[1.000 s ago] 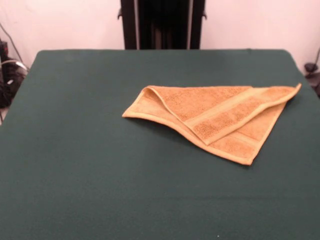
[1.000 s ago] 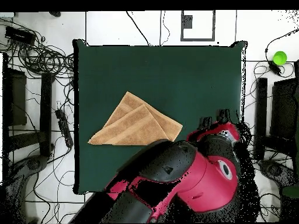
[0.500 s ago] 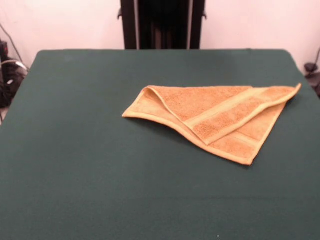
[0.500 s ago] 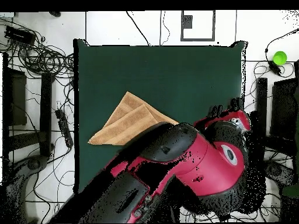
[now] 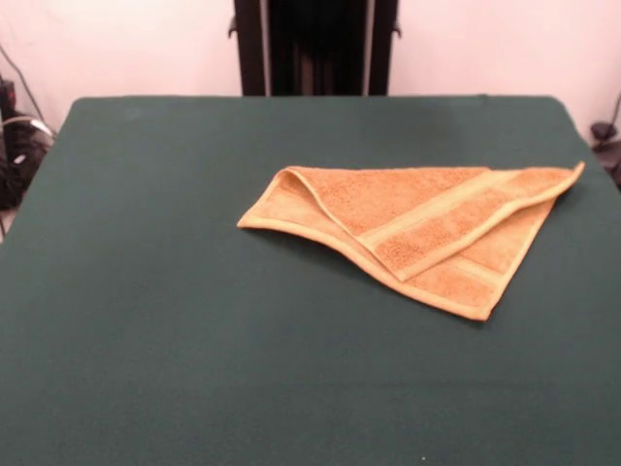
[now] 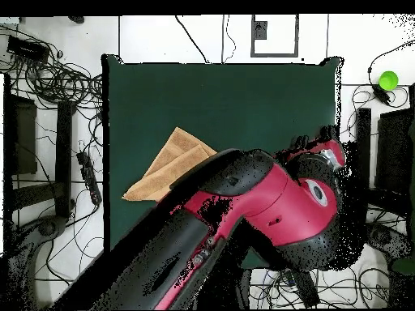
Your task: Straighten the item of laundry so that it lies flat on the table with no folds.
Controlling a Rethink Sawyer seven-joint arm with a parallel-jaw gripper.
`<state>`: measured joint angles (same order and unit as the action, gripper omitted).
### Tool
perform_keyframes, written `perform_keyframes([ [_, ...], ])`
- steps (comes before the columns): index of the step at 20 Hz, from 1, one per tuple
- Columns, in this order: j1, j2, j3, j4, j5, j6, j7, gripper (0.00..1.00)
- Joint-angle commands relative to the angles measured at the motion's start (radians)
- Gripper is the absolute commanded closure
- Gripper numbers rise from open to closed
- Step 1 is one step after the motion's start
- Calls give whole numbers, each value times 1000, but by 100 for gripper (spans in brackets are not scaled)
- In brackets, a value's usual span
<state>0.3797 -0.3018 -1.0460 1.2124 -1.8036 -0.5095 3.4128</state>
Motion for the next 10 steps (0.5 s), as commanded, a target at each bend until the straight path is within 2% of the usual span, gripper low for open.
perform_keyframes([
  [1,-16,83,163,-32,86,-89,194,0],
  [10,-39,102,182,-58,162,-25,142,0],
])
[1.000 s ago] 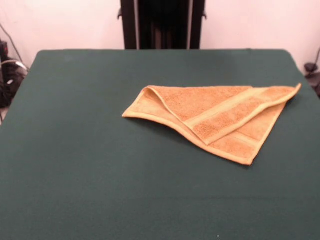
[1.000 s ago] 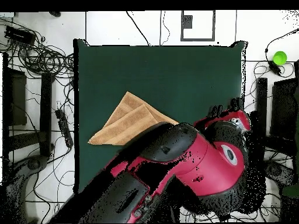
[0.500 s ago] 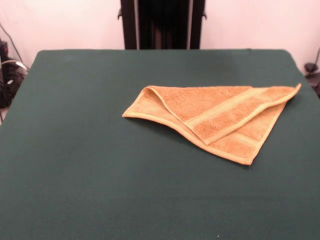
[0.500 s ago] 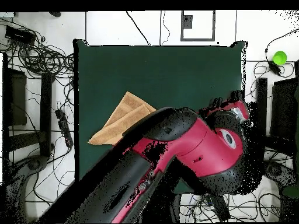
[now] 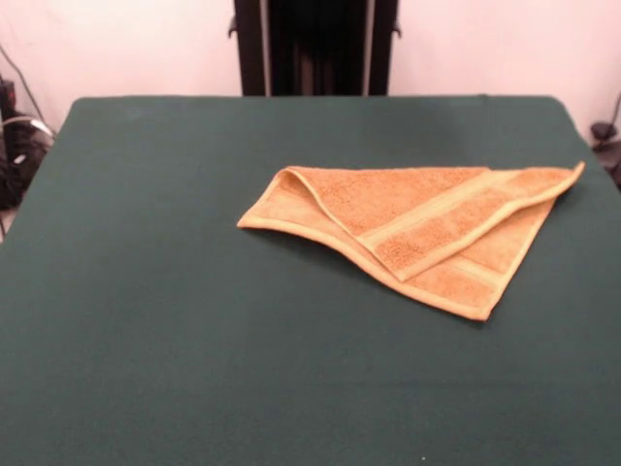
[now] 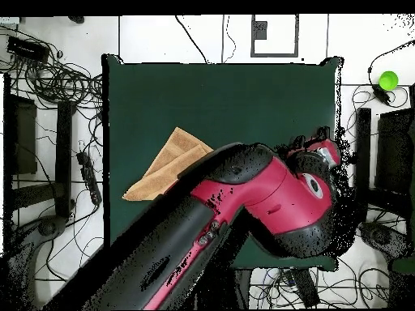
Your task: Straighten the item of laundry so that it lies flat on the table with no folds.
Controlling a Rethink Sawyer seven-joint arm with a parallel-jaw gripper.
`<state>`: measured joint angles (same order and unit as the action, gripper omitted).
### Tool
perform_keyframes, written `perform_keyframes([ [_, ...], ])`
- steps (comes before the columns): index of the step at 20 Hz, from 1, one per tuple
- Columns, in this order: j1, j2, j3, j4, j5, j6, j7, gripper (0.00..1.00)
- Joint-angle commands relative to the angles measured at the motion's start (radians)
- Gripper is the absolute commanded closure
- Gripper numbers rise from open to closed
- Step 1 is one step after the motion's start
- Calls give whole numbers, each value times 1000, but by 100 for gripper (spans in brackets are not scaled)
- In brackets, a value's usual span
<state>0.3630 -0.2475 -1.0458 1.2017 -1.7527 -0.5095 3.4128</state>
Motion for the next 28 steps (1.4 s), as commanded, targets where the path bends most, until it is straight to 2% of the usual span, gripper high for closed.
perform_keyframes([
  [1,-26,52,183,-51,116,-28,140,0],
  [10,-68,79,232,-64,197,28,-6,0],
  [22,-112,130,276,-97,292,105,-139,0],
  [25,-120,126,290,-99,310,117,-166,0],
  [28,-152,92,338,-103,371,123,-246,0],
])
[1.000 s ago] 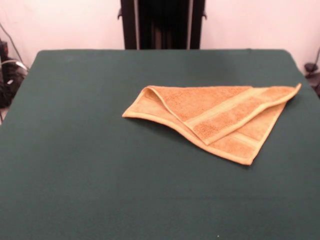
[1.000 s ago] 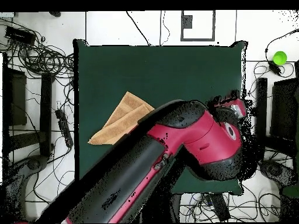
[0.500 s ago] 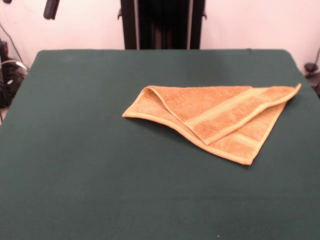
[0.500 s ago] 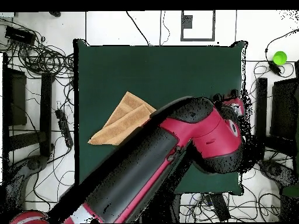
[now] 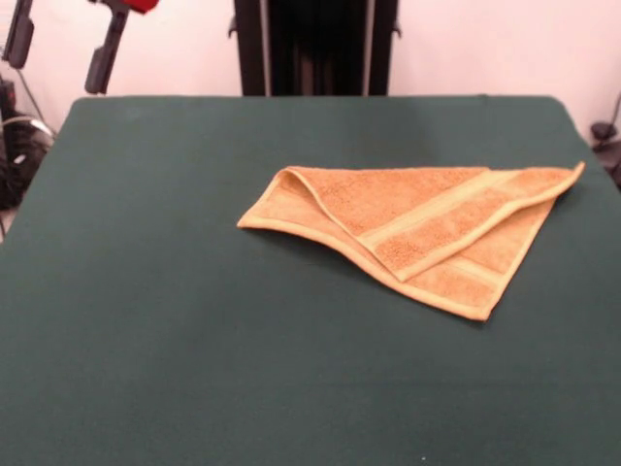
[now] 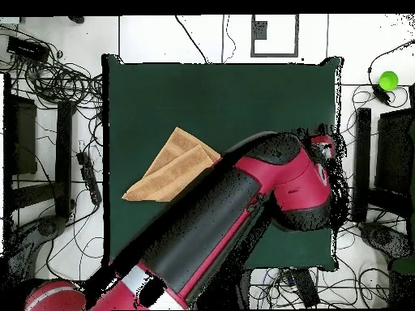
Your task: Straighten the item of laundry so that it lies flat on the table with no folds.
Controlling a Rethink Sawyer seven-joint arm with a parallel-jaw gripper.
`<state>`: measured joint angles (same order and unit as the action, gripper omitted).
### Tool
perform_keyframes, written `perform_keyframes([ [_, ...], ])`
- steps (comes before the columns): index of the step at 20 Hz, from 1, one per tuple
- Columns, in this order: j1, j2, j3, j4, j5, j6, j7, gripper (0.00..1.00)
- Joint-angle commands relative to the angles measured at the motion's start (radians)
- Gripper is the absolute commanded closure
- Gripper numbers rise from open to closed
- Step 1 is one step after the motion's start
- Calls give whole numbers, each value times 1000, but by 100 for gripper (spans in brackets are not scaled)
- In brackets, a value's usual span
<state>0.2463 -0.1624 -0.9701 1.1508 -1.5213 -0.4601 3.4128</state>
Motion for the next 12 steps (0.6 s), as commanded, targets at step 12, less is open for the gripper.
perform_keyframes([
  [12,-132,-53,355,-35,412,-17,-551,0],
])
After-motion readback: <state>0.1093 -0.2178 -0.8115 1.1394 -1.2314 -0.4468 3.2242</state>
